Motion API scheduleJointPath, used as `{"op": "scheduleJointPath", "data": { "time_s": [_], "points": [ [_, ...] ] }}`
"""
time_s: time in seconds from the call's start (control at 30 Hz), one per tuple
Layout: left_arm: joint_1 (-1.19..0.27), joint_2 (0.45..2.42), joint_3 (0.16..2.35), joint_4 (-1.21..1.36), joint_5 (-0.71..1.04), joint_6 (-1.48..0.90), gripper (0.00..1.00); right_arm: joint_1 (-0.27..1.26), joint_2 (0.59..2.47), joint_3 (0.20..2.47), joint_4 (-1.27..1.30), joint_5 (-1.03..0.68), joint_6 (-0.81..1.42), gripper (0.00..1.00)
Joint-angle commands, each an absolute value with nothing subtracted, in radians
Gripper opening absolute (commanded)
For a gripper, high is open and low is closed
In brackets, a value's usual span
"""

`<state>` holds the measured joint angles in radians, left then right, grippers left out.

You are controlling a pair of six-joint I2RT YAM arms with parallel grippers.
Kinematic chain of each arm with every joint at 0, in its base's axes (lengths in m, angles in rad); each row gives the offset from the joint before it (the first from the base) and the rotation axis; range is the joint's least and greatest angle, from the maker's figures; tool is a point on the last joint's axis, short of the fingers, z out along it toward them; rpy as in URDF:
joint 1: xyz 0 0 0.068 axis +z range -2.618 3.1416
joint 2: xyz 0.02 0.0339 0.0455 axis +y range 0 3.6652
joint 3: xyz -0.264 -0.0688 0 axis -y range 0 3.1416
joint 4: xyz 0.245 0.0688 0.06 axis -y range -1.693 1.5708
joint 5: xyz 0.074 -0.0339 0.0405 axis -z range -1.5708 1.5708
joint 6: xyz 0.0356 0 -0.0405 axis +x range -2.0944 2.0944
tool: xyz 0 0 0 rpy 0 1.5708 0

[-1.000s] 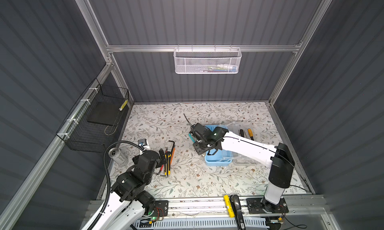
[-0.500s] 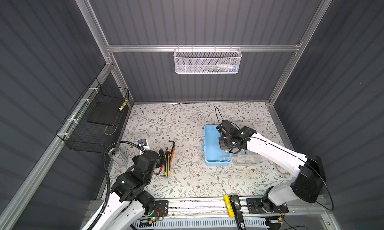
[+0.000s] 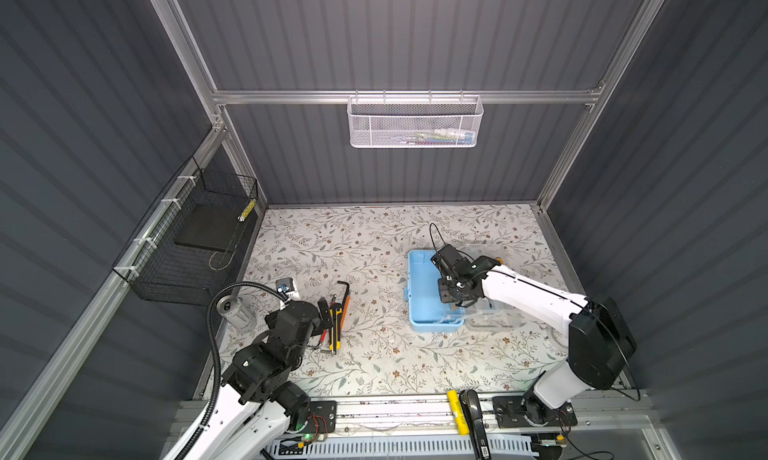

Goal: Pack the tool kit
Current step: 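Lower the knife into the box, open right gripper, move back to tools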

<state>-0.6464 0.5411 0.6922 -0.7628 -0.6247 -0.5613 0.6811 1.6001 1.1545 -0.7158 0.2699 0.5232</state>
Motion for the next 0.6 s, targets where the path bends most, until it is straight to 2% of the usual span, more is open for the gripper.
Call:
{"op": "scheduleJointPath", "data": {
  "time_s": [0.0, 0.17, 0.33, 0.57],
  "points": [
    [-0.648, 0.541, 0.696, -0.760, -0.630, -0.567, 1.00, 0.676, 1.591, 1.207, -0.755, 0.305, 0.516, 0.51],
    [-0.647, 0.536, 0.703, -0.768, -0.633, -0.572, 1.00, 0.729, 1.573, 1.270, -0.809, 0.377, 0.475, 0.55],
    [-0.647, 0.514, 0.718, -0.789, -0.646, -0.592, 0.99, 0.855, 1.604, 1.351, -0.740, 0.302, 0.435, 0.58],
    [-0.647, 0.538, 0.865, -0.912, -0.672, -0.574, 0.99, 1.018, 1.799, 1.516, -0.595, 0.156, 0.493, 0.58]
  ]
}}
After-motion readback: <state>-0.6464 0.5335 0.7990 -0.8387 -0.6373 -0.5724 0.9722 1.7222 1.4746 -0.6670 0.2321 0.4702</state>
